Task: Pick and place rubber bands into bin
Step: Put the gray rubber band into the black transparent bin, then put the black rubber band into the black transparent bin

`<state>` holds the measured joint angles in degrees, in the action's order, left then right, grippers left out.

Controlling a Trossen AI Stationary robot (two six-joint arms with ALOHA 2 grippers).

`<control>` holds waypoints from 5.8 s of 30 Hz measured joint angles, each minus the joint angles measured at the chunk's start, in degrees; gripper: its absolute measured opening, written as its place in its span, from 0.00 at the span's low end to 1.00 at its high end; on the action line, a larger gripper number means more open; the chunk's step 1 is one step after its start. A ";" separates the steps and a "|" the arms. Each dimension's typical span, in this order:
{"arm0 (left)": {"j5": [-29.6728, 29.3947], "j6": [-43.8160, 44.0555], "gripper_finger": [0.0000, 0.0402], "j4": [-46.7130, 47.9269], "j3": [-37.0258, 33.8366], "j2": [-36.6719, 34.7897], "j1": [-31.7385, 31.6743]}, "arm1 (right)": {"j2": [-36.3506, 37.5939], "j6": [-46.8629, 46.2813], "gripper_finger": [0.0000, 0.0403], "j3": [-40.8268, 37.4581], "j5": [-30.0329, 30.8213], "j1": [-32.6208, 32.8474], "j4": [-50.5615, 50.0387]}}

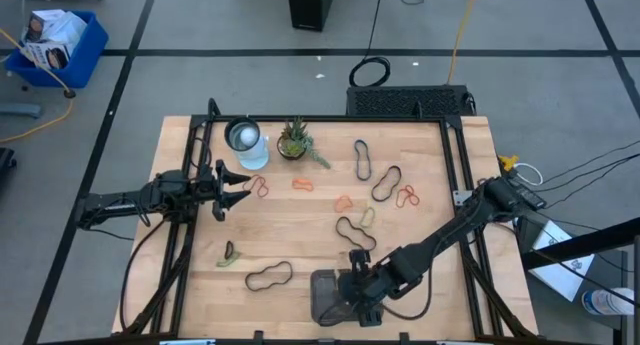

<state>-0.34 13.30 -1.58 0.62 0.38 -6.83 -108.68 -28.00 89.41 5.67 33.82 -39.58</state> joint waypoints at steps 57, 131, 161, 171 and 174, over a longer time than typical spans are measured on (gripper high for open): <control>-0.07 0.00 0.60 0.09 0.00 -0.01 0.02 | 0.93 -2.02 0.38 -8.37 -13.11 -2.41 7.76; -1.22 0.00 0.60 0.44 0.02 0.11 0.00 | 11.01 9.18 0.12 -42.75 4.59 -22.82 35.02; -1.23 0.01 0.60 0.22 0.02 0.10 0.01 | 33.58 18.84 0.00 -20.02 15.37 -21.41 34.88; -1.23 0.02 0.60 0.17 0.00 0.10 0.02 | 28.61 28.82 0.00 -2.25 21.35 -12.59 22.86; -1.22 0.02 0.60 0.16 0.00 0.11 0.01 | 25.48 26.84 0.00 -0.14 21.26 -9.69 18.28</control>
<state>-1.56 13.32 -1.43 0.62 0.49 -6.82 -83.20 -1.16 89.27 26.93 24.13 -21.30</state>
